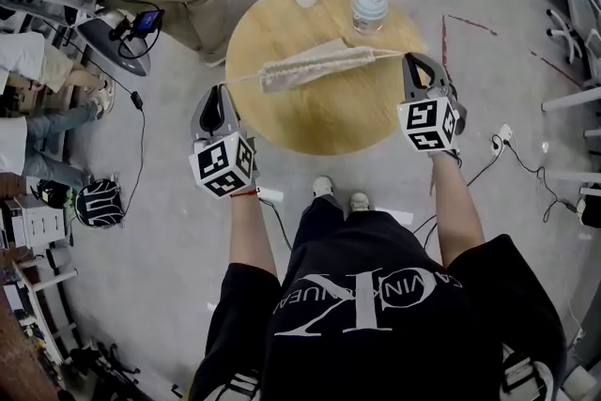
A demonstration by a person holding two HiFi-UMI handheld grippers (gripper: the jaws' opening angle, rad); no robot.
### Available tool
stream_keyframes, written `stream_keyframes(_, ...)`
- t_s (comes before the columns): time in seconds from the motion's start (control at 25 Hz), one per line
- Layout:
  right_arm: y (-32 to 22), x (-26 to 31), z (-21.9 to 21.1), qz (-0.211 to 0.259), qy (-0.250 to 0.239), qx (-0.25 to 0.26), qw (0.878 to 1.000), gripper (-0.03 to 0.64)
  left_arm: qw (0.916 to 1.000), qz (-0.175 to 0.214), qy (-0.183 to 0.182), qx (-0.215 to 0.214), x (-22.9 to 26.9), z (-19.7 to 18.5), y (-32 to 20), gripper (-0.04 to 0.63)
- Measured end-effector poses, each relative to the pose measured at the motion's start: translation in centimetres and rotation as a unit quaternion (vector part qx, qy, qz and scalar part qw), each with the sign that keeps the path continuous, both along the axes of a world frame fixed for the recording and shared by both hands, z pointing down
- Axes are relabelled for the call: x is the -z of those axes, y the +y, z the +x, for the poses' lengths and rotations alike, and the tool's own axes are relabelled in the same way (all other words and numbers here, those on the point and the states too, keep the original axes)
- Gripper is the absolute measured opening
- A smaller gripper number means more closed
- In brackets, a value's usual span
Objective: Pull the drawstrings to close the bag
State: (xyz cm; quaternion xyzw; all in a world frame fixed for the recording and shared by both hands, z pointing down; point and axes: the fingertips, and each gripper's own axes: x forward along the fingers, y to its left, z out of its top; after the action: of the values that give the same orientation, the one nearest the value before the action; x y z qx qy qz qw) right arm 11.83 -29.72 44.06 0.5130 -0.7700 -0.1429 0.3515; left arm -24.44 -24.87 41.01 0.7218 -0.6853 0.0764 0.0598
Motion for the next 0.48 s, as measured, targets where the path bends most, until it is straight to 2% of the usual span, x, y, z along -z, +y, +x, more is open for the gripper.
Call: stream_keyframes(0.48, 0.6, 3.1, 0.7, 0.03, 0.005, -0.023, 0.999, 0.018, 0.9996, 0.012, -0.018, 0.017, 2.8, -1.5, 1.0, 0.041)
